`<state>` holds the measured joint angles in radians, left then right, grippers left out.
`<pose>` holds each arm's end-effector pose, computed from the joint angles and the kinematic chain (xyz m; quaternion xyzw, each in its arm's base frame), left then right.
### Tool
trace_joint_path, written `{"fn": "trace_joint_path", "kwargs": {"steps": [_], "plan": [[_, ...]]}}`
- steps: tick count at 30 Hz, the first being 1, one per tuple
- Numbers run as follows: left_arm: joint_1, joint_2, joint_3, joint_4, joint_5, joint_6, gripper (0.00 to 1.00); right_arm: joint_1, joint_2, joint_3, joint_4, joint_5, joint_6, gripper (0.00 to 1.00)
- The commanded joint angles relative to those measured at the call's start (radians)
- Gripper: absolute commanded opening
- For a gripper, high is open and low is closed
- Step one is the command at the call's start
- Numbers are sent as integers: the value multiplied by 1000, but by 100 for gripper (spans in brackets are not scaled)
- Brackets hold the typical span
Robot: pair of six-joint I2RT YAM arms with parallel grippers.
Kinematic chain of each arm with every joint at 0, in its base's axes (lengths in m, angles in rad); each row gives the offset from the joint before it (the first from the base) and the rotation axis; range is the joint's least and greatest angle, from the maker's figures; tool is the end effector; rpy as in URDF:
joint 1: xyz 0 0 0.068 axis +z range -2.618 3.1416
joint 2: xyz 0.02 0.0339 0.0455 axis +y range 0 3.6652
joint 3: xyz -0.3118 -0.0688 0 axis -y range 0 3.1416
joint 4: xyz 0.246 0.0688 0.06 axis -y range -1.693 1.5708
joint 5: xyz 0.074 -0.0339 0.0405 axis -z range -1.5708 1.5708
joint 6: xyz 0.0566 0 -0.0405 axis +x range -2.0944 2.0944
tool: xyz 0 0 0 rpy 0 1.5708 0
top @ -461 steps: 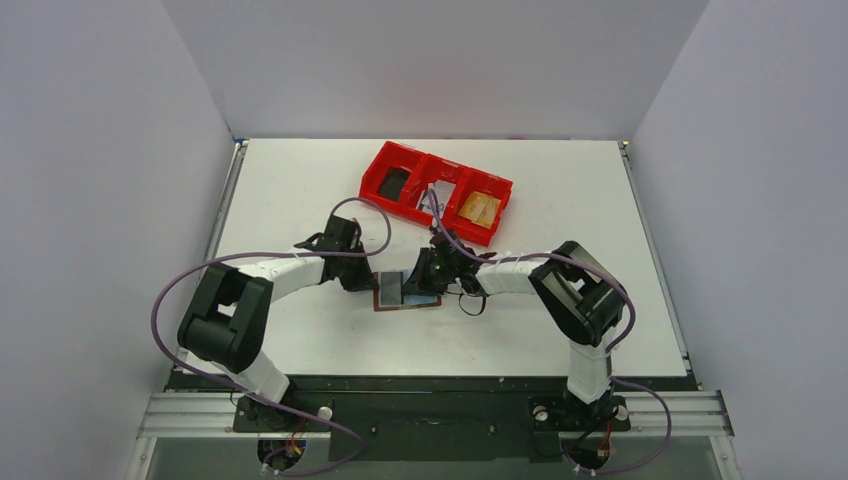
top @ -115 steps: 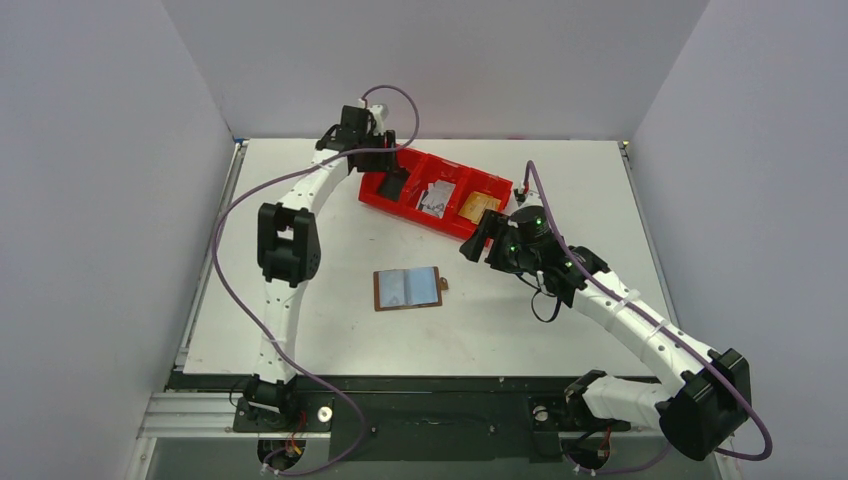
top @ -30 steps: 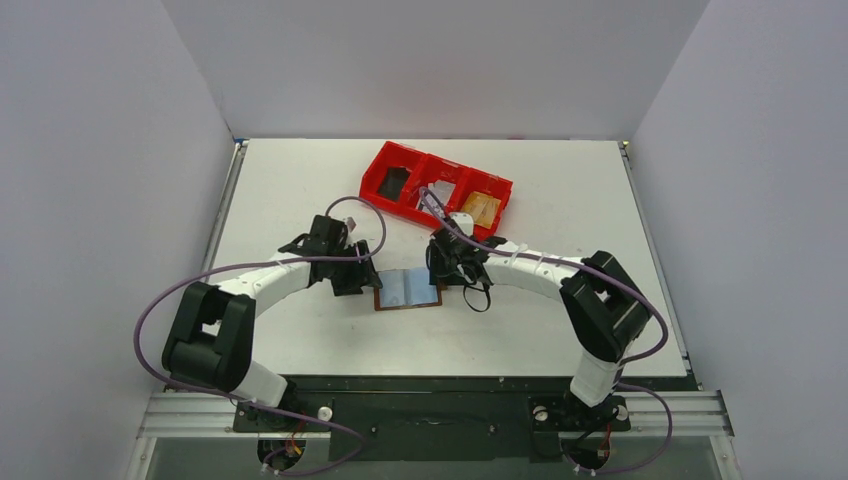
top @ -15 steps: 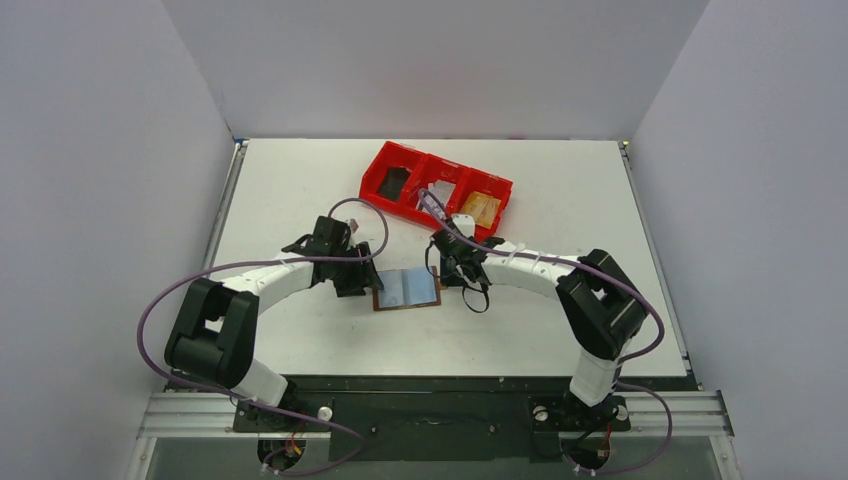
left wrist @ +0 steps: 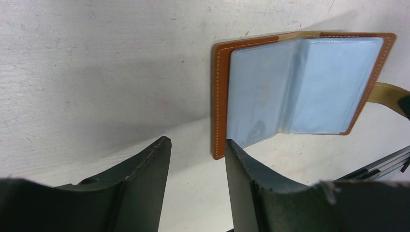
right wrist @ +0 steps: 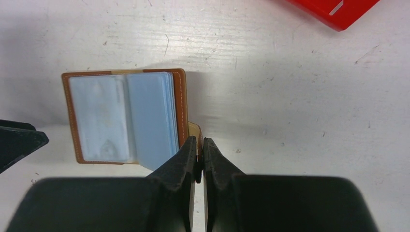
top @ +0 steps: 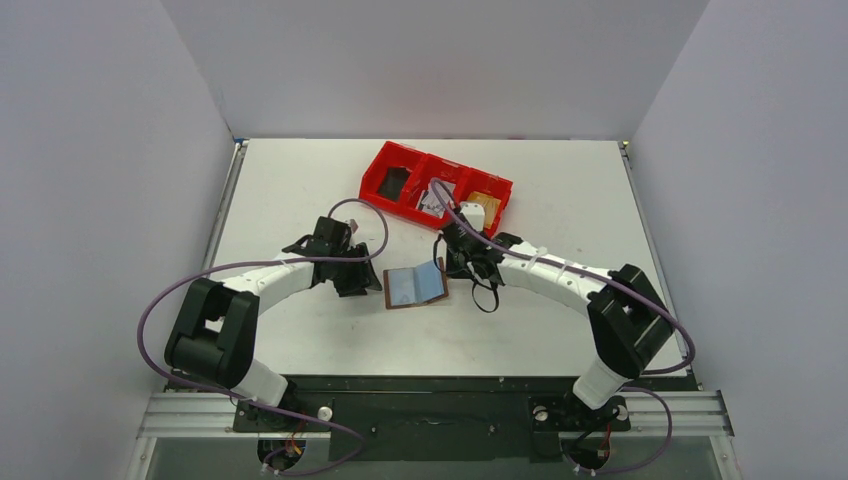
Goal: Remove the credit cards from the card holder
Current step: Close the card holder at the center of the board.
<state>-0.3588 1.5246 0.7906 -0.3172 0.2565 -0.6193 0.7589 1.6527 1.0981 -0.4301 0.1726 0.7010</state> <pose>0.2687 -0.1161 0.1930 -0.0919 0.9547 -0.2288 0.1668 0.2665 0.2393 0.2376 -0.0027 0.9541 0.1304 0.2695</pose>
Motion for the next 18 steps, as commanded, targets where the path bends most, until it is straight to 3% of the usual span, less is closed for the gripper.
{"fn": "trace_joint_path", "kwargs": {"steps": [1, 6, 11, 18], "plan": [[-3, -21, -8, 22, -20, -4, 41, -8, -76, 50, -30, 35, -8, 0], [-3, -33, -16, 18, -27, -7, 35, 9, -77, 96, -47, 14, -14, 0], [-7, -24, -13, 16, -29, -5, 21, 51, -39, 157, -55, 2, -9, 0], [-42, 36, 13, 51, -38, -23, 9, 95, 20, 213, -58, -18, 11, 0]]}}
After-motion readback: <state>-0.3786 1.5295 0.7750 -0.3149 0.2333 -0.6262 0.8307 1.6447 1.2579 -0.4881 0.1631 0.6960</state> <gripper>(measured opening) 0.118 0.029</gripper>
